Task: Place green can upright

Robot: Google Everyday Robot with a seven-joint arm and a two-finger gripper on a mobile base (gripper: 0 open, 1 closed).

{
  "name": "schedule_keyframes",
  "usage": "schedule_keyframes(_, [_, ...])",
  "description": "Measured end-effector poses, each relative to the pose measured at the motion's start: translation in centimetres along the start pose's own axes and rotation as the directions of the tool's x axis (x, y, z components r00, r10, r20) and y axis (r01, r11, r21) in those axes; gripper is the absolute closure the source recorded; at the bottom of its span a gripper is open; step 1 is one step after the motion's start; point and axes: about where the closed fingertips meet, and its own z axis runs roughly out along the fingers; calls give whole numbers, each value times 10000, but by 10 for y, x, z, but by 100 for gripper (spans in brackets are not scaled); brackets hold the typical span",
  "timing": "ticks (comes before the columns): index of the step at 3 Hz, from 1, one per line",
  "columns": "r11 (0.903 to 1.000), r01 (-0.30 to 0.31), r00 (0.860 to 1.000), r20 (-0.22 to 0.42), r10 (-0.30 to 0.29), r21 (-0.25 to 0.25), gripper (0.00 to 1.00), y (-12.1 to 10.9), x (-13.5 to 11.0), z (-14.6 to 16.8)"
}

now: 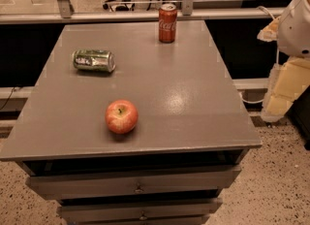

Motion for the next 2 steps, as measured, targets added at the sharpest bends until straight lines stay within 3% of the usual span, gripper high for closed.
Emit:
schedule_keyframes(1, [9999,99,9997,227,-101,56,0,-3,-11,2])
schedule_keyframes(2, [9987,450,9937,1019,-472,235,0,-14,-50,7])
